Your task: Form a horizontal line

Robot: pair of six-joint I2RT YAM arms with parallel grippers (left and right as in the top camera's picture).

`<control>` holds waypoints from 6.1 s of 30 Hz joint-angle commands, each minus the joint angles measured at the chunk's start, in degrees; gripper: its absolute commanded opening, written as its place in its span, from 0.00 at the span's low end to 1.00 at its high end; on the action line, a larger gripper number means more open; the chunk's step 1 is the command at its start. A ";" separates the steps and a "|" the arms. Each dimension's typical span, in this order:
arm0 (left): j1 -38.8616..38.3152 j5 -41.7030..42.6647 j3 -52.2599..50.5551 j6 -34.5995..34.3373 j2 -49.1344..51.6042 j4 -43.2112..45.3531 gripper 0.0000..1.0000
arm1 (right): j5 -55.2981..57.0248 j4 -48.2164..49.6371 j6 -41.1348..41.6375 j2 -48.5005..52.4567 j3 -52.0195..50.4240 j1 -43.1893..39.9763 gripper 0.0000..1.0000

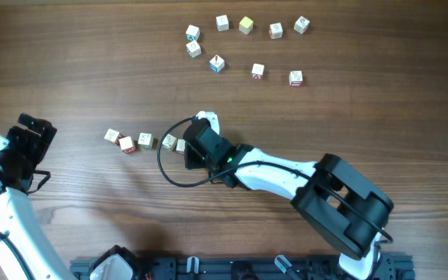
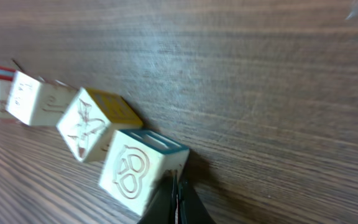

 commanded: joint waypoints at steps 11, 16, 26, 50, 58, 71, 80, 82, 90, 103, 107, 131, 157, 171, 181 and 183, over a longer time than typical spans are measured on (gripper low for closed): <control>0.26 0.90 0.68 -0.52 0.00 -0.02 1.00 | -4.28 5.11 -3.56 2.10 -0.26 -0.63 0.04; 0.26 0.90 0.68 -0.52 0.00 -0.02 1.00 | -4.09 6.34 -5.16 2.10 -0.26 -0.66 0.04; 0.26 0.90 0.68 -0.52 0.00 -0.02 1.00 | -0.37 5.84 -5.75 2.12 -0.26 -0.72 0.04; 0.26 0.92 0.68 -0.52 0.00 -0.02 1.00 | -5.66 8.57 -3.65 3.80 -0.26 -1.40 0.04; 0.26 0.90 0.68 -0.52 0.00 -0.02 1.00 | -8.17 11.63 -5.09 4.87 -0.26 -1.44 0.04; 0.26 0.90 0.68 -0.52 0.00 -0.02 1.00 | -11.80 14.12 -5.55 5.92 -0.24 -2.43 0.04; 0.26 0.92 0.68 -0.52 0.00 -0.02 1.00 | -13.51 15.41 -6.73 5.92 -0.24 -2.43 0.04; 0.26 0.90 0.68 -0.52 0.00 -0.02 1.00 | -13.51 15.45 -6.73 5.92 -0.24 -2.43 0.04; 0.26 0.92 0.68 -0.52 0.00 -0.02 1.00 | -13.51 15.89 -6.88 5.92 -0.26 -2.43 0.04; 0.26 0.92 0.68 -0.52 0.00 -0.02 1.00 | -8.76 13.81 -5.20 5.92 -0.24 -2.71 0.05; 0.26 0.92 0.68 -0.52 0.00 -0.02 1.00 | -8.50 13.49 -4.85 6.14 -0.24 -3.06 0.04; 0.26 0.92 0.68 -0.52 0.00 0.00 1.00 | -15.41 19.89 -6.58 8.17 -0.24 -3.10 0.04; 0.26 0.90 0.68 -0.52 0.00 7.74 1.00 | -16.92 7.63 2.51 8.15 -0.24 -14.16 0.04; -1.90 8.90 0.63 6.38 0.92 0.79 1.00 | -16.39 8.44 2.64 8.15 -0.24 -14.16 0.04; -11.30 -0.44 -5.20 13.07 9.73 -8.13 0.04 | -16.24 8.46 2.43 8.15 -0.24 -14.16 0.04; -11.52 -0.44 -5.57 13.11 11.41 -8.11 0.04 | -16.22 8.46 2.40 8.15 -0.24 -14.16 0.04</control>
